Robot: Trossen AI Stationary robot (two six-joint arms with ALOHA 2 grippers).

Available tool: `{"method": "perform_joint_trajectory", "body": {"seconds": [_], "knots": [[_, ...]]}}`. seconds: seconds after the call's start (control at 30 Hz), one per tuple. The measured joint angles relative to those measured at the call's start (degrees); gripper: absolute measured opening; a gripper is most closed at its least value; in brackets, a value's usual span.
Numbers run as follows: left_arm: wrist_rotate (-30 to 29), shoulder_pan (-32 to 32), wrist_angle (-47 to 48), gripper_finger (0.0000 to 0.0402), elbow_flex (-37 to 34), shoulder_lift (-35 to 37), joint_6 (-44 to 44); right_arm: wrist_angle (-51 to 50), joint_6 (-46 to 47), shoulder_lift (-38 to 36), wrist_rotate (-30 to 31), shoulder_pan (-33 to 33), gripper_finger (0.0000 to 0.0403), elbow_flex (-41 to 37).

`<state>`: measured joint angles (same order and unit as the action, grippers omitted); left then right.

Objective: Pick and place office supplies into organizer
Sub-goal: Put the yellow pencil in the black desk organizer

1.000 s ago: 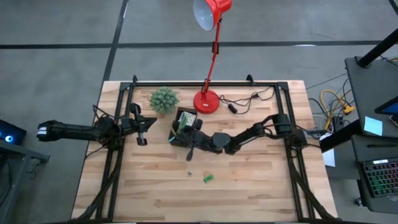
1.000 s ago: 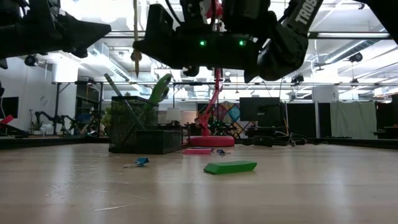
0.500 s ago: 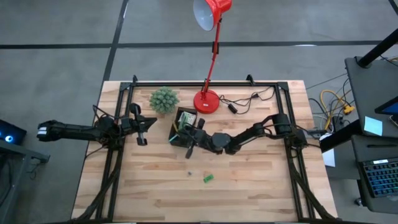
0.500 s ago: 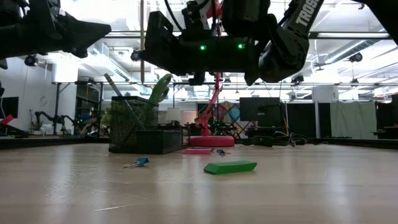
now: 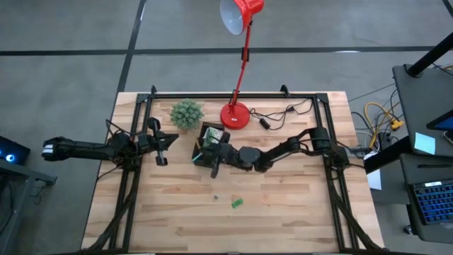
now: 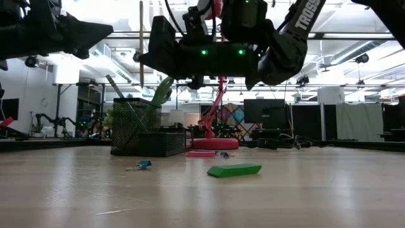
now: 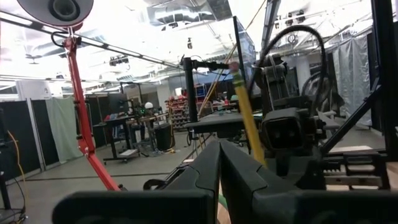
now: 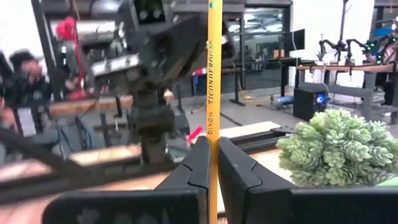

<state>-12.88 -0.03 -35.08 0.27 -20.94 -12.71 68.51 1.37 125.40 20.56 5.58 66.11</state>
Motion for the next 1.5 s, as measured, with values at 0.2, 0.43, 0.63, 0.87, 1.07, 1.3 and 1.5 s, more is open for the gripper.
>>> {"method": "perform_joint_trajectory", "body": {"seconds": [0.2, 0.43, 0.63, 0.87, 1.07, 1.3, 1.5], "knots": [[0.00, 0.02, 0.01, 0.0000, 0.00, 0.07, -0.04, -4.20, -3.13, 0.00, -5.17, 0.02, 0.0009, 0.00], [0.00, 0.00, 0.00, 0.0000, 0.00, 0.07, -0.04, -3.55, -4.29, 0.00, -2.75, -0.05, 0.0009, 0.15], [0.00, 0.00, 0.01, 0.0000, 0.00, 0.07, -0.04, -8.26, -5.56, -0.02, -2.78, 0.00, 0.0009, 1.15], [0.00, 0.00, 0.01, 0.0000, 0.00, 0.07, -0.04, -10.23, -6.39, -0.02, -2.52, 0.00, 0.0009, 2.84], [0.00, 0.00, 0.01, 0.0000, 0.00, 0.03, -0.04, -11.77, -6.39, -0.02, -2.52, -0.32, 0.0009, 2.92], [0.01, 0.01, 0.01, 0.0000, 0.00, 0.07, -0.04, -12.29, -6.54, -0.07, -2.51, -0.74, 0.0009, 2.86], [0.00, 0.00, 0.04, 0.0000, 0.00, 0.03, -0.04, -13.22, -6.54, -0.07, -2.51, -0.76, 0.0018, 2.82]]}}
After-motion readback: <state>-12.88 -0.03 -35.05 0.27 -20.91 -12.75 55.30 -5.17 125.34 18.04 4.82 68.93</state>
